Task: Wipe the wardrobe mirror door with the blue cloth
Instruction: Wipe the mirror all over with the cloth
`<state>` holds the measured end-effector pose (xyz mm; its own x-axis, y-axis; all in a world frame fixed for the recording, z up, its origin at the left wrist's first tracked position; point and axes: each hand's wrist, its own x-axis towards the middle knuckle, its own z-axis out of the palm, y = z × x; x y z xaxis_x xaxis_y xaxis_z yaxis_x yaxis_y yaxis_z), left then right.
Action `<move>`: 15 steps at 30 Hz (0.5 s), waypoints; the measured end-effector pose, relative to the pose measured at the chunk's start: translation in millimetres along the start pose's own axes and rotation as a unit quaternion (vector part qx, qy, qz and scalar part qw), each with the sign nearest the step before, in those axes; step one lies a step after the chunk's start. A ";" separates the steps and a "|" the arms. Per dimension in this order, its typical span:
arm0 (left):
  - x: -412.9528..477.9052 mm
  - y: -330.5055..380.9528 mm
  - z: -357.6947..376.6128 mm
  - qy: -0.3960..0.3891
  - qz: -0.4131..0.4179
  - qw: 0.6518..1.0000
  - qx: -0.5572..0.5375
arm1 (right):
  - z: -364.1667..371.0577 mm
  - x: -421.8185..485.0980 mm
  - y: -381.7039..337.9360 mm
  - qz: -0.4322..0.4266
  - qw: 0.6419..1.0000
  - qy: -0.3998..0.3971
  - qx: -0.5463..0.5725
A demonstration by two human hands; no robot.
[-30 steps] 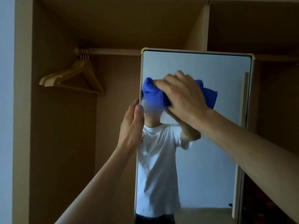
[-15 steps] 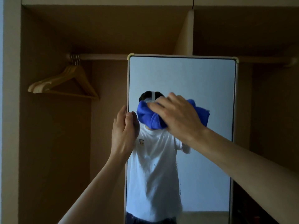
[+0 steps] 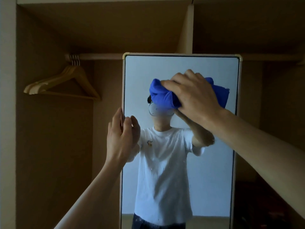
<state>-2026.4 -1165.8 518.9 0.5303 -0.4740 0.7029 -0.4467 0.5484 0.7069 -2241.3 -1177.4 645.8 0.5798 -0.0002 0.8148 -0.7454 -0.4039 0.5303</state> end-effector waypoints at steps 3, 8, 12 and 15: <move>-2.3 -1.0 2.9 0.014 0.000 1.000 -0.001 | 2.9 -24.1 -5.0 -0.027 0.999 -0.037 0.020; -10.9 0.6 11.1 0.032 -0.004 0.999 0.019 | 13.3 -69.5 -23.9 -0.049 0.995 -0.074 0.038; -17.9 3.7 14.0 0.040 -0.010 0.999 0.020 | 14.5 -84.1 -25.2 -0.060 0.996 -0.058 0.043; -22.8 5.8 14.1 0.039 -0.014 0.999 0.033 | 12.0 -79.0 -16.3 -0.069 0.996 -0.049 0.021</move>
<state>-2051.3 -1161.5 508.1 0.5968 -0.4323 0.6760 -0.4762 0.4873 0.7320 -2271.0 -1181.8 570.0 0.7070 -0.0299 0.7066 -0.6428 -0.4438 0.6244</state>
